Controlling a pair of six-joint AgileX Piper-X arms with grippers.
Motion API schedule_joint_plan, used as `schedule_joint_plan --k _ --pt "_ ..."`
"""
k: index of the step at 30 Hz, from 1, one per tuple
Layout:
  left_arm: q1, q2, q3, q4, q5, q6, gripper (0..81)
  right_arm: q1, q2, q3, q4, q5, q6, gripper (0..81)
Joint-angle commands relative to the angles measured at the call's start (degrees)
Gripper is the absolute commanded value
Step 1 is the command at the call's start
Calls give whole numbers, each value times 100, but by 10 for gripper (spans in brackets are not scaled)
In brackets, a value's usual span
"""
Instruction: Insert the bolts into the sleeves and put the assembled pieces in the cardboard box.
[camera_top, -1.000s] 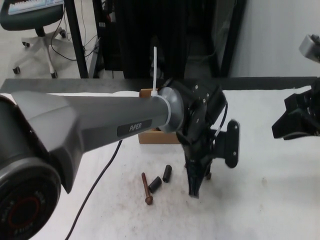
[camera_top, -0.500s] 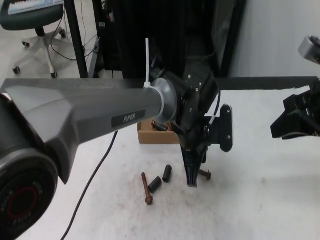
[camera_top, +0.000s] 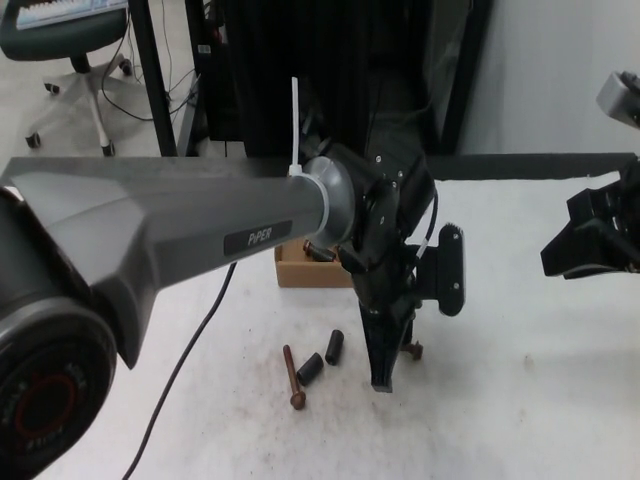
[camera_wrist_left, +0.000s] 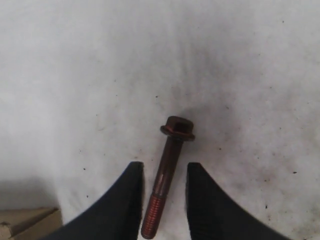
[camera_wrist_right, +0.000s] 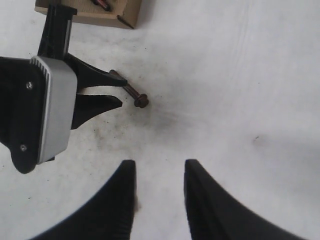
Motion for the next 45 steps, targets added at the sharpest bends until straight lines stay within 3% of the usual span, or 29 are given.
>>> schedule_joint_plan --k 1,19,26,28,31,32,39,45 --pt "-2 -43 -40 -17 108 57 282 4 -71 -3 -30 -89 -1 314" --pt "-16 243 -40 -251 91 78 282 4 -71 -3 -30 -89 -1 314" --pt "-16 301 -40 -249 384 58 282 4 -71 -3 -30 -89 -1 314" --pt "-16 375 -40 -180 384 -33 248 4 -71 -3 -6 -89 -2 314" --pt "-43 460 -40 20 339 -28 63 4 -71 -3 45 -89 -55 312" --pt "-49 459 -26 37 249 -13 1 4 -71 -3 58 -89 -55 300" --pt "-48 356 -188 -115 -629 -258 3 4 -71 -3 95 -89 -88 97" --pt "-48 -74 -593 -215 -1258 -1245 3 4 -71 -3 95 -89 -88 19"
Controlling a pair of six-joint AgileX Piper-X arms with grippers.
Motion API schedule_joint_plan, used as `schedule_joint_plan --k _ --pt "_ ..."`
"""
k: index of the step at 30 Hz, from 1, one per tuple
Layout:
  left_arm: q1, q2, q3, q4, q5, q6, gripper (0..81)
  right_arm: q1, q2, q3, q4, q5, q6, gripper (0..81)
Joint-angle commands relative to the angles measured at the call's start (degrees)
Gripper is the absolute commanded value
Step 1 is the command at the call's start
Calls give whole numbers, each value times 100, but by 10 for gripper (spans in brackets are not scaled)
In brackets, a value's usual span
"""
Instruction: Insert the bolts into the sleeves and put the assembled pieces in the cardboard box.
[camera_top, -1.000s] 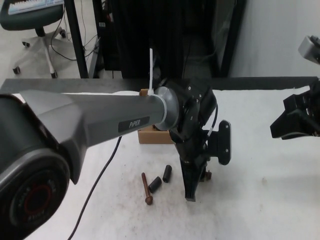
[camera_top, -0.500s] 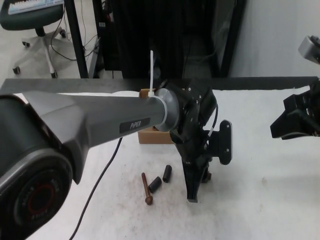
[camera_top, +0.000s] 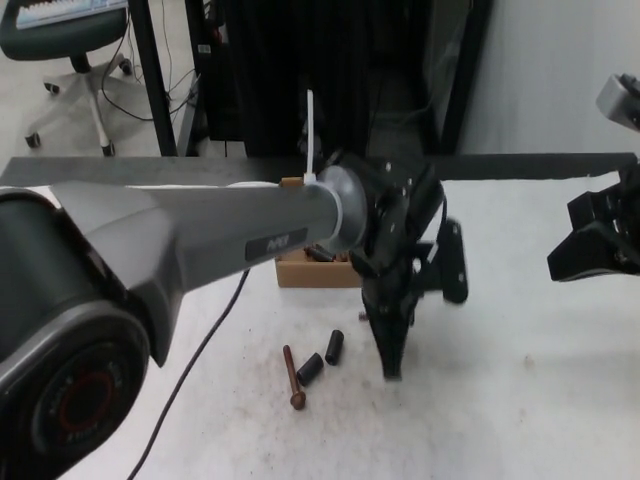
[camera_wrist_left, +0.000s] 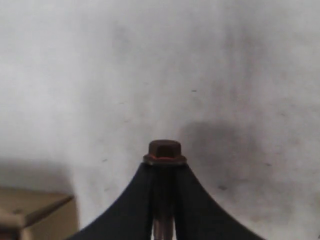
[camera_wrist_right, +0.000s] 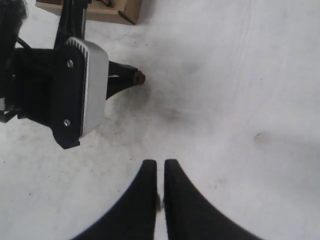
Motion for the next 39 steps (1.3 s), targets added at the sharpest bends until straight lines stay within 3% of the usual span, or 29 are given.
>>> schedule_joint_plan --k 1,5,8,13,21,30,39 --pt "3 -472 -240 -83 -600 -580 3 4 -71 -3 31 -89 -44 3" --pt "91 -1010 -255 238 -1486 -983 3 4 -71 -3 31 -89 -44 8" --pt "359 -1464 -255 921 -1666 -1871 3 4 -71 -3 31 -64 -44 8" --pt "1075 -2150 244 1874 -720 -3212 3 4 -71 -3 31 18 -44 8" --pt "2016 -2813 2364 941 474 -4436 3 523 -71 -3 31 -80 14 8" --pt "2101 -2305 3259 719 559 -4390 3 1893 131 -3 -711 48 662 8" --pt "2101 -1949 3397 717 506 -3405 3 2525 351 -3 -774 91 940 8"
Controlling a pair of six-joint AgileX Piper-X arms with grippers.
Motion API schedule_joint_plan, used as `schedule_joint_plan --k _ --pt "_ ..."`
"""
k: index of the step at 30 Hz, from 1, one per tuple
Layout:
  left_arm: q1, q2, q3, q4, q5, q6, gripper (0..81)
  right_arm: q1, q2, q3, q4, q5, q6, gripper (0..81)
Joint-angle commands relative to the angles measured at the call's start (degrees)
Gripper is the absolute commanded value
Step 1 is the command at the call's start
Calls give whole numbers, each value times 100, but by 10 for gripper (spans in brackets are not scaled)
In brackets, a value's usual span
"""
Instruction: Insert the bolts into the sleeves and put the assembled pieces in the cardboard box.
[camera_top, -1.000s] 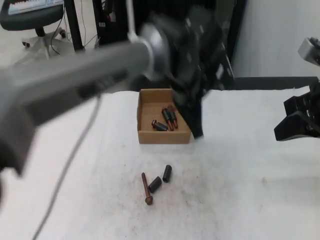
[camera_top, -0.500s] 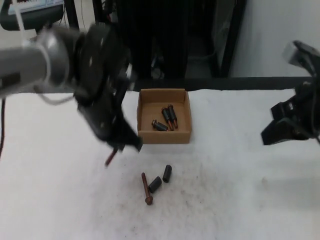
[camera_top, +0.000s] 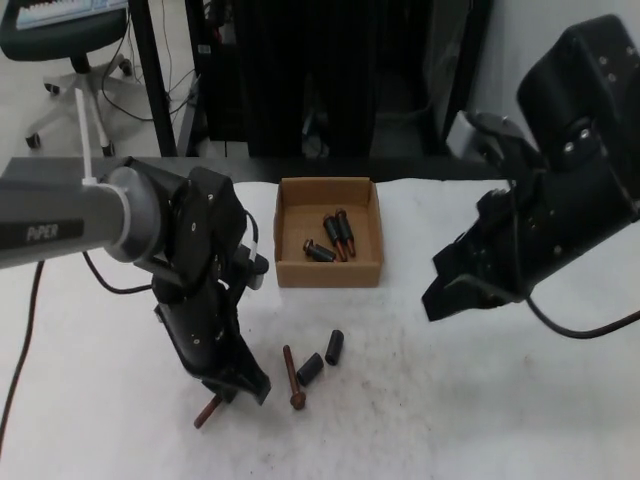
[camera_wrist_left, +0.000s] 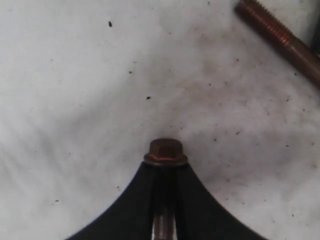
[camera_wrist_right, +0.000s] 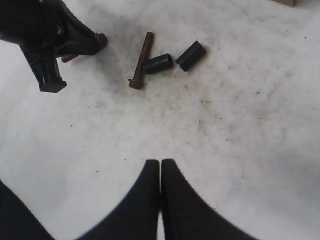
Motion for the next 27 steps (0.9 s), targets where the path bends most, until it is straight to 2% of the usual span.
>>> schedule_joint_plan --k 1,4,10,12,18,23,27 --pt "3 135 49 -26 -49 292 3 43 -19 -12 -55 25 74 8" --pt "3 132 49 75 57 379 30 42 -19 -12 -43 25 122 8" --pt "3 132 49 501 83 799 283 42 -19 -12 -13 25 122 8" --pt "3 132 49 602 84 874 320 42 -19 -12 -13 25 122 8" --pt "-8 132 49 698 59 1111 322 42 -19 -12 -13 25 122 8" --pt "-8 132 36 496 -462 1307 322 42 -19 -12 -16 25 106 8" --pt "-8 132 36 282 -537 1325 322 42 -19 -12 -16 25 98 8"
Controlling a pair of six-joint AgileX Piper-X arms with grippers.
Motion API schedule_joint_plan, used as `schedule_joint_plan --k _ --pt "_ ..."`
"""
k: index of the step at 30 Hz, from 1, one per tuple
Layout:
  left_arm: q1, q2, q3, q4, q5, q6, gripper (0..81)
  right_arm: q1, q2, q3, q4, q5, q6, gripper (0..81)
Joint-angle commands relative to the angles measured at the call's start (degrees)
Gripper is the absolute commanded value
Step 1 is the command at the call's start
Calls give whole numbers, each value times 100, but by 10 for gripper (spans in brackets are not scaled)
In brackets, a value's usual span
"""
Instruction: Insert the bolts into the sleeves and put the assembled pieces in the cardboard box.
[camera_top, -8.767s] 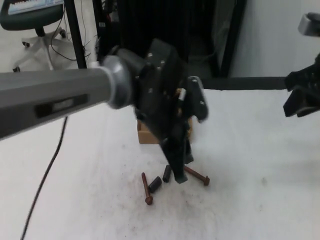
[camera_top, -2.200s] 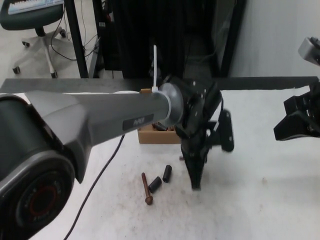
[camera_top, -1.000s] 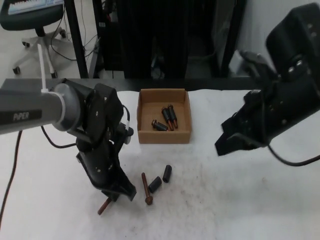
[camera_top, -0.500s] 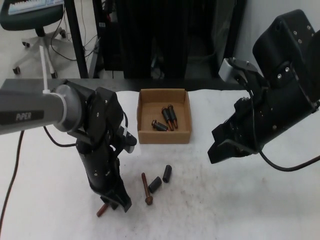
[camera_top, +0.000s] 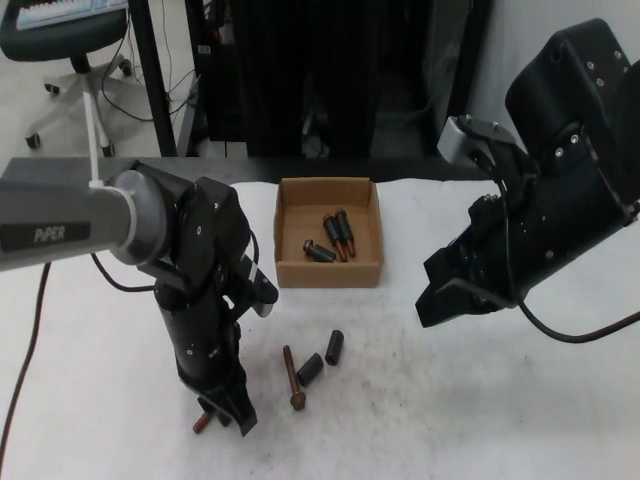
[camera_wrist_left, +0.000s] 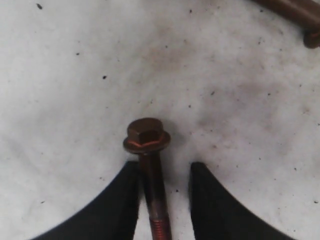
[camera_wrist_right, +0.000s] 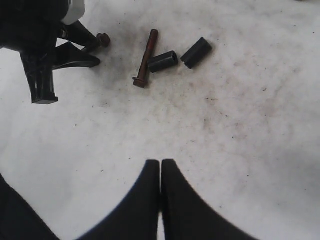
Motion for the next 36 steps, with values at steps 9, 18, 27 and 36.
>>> schedule_joint_plan --k 9,18,27,36 --pt "16 72 46 -412 -361 -332 322 11 -19 -12 -22 10 -23 8" --pt "16 72 46 -677 -233 -583 322 11 -19 -12 -22 98 -21 8" --pt "16 72 46 -879 -266 -539 5 11 -19 -12 -22 97 -139 8" --pt "27 -178 46 -975 -233 -895 4 11 -19 -12 -22 97 -270 8"
